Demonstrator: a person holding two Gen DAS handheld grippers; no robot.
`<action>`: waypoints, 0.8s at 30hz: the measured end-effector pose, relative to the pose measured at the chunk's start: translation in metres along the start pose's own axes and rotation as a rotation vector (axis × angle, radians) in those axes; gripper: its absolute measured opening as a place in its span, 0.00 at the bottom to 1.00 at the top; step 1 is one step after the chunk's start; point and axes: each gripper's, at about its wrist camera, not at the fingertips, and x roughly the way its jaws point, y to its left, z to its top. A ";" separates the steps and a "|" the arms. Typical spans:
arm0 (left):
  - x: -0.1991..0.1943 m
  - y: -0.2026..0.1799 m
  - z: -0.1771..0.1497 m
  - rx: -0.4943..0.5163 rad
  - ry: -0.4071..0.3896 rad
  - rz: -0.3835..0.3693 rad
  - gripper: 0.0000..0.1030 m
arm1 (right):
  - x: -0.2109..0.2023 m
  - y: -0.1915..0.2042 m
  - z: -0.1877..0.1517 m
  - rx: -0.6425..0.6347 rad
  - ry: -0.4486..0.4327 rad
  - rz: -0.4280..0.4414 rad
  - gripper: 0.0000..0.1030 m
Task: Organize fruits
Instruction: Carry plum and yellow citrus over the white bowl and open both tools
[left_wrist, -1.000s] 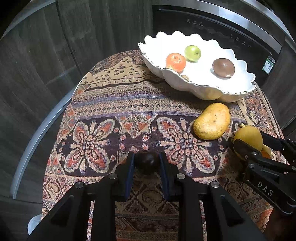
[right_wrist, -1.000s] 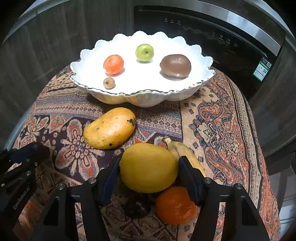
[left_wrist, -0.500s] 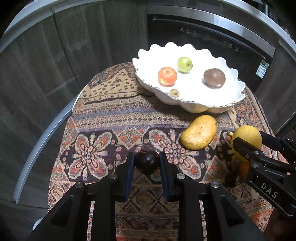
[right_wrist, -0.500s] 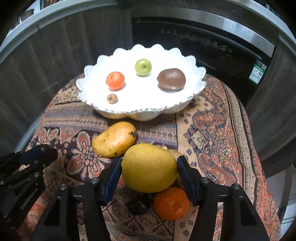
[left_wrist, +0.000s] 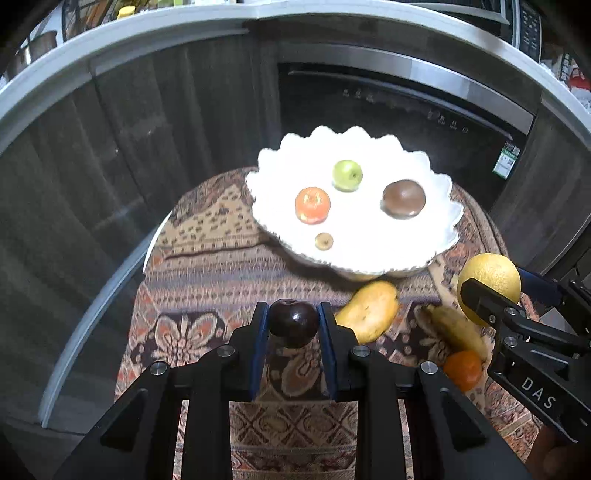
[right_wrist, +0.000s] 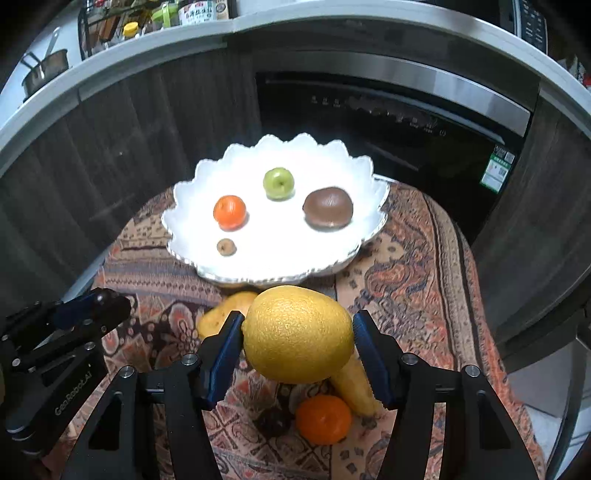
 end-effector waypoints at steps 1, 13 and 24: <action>-0.002 -0.001 0.004 0.002 -0.006 -0.002 0.26 | -0.002 -0.001 0.002 0.002 -0.005 0.000 0.59; -0.004 -0.013 0.052 0.027 -0.056 -0.012 0.26 | -0.013 -0.013 0.043 0.007 -0.065 -0.006 0.59; 0.027 -0.013 0.080 0.026 -0.036 -0.015 0.26 | 0.009 -0.015 0.068 0.005 -0.049 0.013 0.59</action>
